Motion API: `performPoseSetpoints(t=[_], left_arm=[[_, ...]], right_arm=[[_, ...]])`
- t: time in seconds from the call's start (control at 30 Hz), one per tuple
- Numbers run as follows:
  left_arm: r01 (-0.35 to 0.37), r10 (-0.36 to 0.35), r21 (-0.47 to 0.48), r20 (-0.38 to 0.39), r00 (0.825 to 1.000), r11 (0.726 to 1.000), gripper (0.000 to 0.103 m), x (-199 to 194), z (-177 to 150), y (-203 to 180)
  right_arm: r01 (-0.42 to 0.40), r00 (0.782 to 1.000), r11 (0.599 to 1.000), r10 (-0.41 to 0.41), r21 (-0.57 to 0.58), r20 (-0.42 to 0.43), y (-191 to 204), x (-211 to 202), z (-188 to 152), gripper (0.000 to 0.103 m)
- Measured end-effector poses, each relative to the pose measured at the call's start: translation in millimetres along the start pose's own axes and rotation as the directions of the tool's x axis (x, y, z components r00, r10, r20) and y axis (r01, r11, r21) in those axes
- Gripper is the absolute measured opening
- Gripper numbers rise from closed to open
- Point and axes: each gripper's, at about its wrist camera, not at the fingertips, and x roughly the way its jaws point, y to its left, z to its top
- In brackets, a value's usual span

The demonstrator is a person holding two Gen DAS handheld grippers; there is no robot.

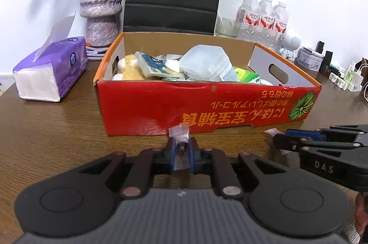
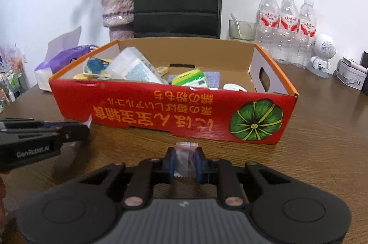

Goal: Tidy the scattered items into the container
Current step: 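Carry the wrapper into the box and open the left tool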

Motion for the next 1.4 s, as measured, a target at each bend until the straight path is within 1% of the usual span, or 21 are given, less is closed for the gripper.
performPoseSetpoints(t=[0.17,0.3,0.4,0.5,0.57,0.67,0.77,0.9,1.03,1.17,1.2,1.23,1.27,1.3,1.33,1.37,1.4], left_arm=[[0.019,-0.019,0.005,0.043,0.999,1.000,0.012,-21,2,-5],[0.040,-0.041,0.009,0.081,0.996,0.999,0.012,-42,13,-9],[0.059,-0.060,0.012,0.138,0.989,0.998,0.012,-59,32,-12],[0.068,-0.068,0.007,0.216,0.974,0.998,0.012,-70,56,-15],[0.072,-0.068,-0.006,0.254,0.965,0.997,0.012,-69,74,-18],[0.073,-0.059,-0.039,0.280,0.958,0.997,0.012,-53,95,-21],[0.037,-0.018,-0.065,0.276,0.961,0.997,0.012,-26,105,-16],[-0.020,0.037,-0.081,0.222,0.974,0.997,0.012,15,109,0],[-0.043,0.056,-0.073,0.174,0.983,0.996,0.012,46,109,6],[-0.062,0.068,-0.049,0.150,0.986,0.997,0.013,58,103,4],[-0.070,0.078,-0.054,0.143,0.987,0.996,0.020,58,103,4],[-0.081,0.089,-0.063,0.138,0.986,0.995,0.049,58,103,5],[-0.093,0.103,-0.075,0.137,0.985,0.993,0.071,57,104,7],[-0.118,0.130,-0.089,0.145,0.981,0.989,0.092,55,105,8],[-0.149,0.162,-0.094,0.161,0.974,0.984,0.097,51,105,8],[-0.159,0.172,-0.085,0.174,0.970,0.984,0.103,48,106,9],[-0.156,0.168,-0.075,0.183,0.969,0.985,0.103,45,108,9]], right_arm=[[-0.002,0.999,1.000,0.003,-0.012,0.045,5,-21,-1,0.016],[-0.020,0.996,1.000,0.022,-0.019,0.091,5,-42,7,0.016],[-0.030,0.990,0.999,0.034,-0.026,0.137,4,-58,22,0.016],[-0.033,0.980,0.999,0.038,-0.028,0.197,3,-70,44,0.016],[-0.037,0.972,0.999,0.040,-0.019,0.231,2,-72,59,0.017],[-0.046,0.966,0.999,0.041,0.013,0.256,1,-61,84,0.017],[-0.051,0.964,0.998,0.038,0.044,0.262,1,-40,101,0.017],[-0.042,0.974,0.998,0.029,0.050,0.224,-4,-2,109,0.017],[-0.026,0.986,0.998,0.015,0.061,0.165,-13,35,113,0.017],[-0.006,0.989,0.998,-0.003,0.058,0.146,-18,50,112,0.017],[0.000,0.989,0.998,-0.008,0.058,0.147,-19,51,111,0.018],[0.004,0.989,0.998,-0.014,0.067,0.148,-21,52,111,0.022],[0.005,0.989,0.997,-0.016,0.073,0.146,-22,51,111,0.045],[0.005,0.990,0.997,-0.016,0.077,0.140,-23,51,111,0.061],[0.008,0.991,0.997,-0.019,0.082,0.135,-24,51,112,0.102],[0.024,0.990,0.996,-0.036,0.089,0.139,-25,50,112,0.103],[0.031,0.988,0.996,-0.044,0.086,0.145,-25,48,114,0.103]])
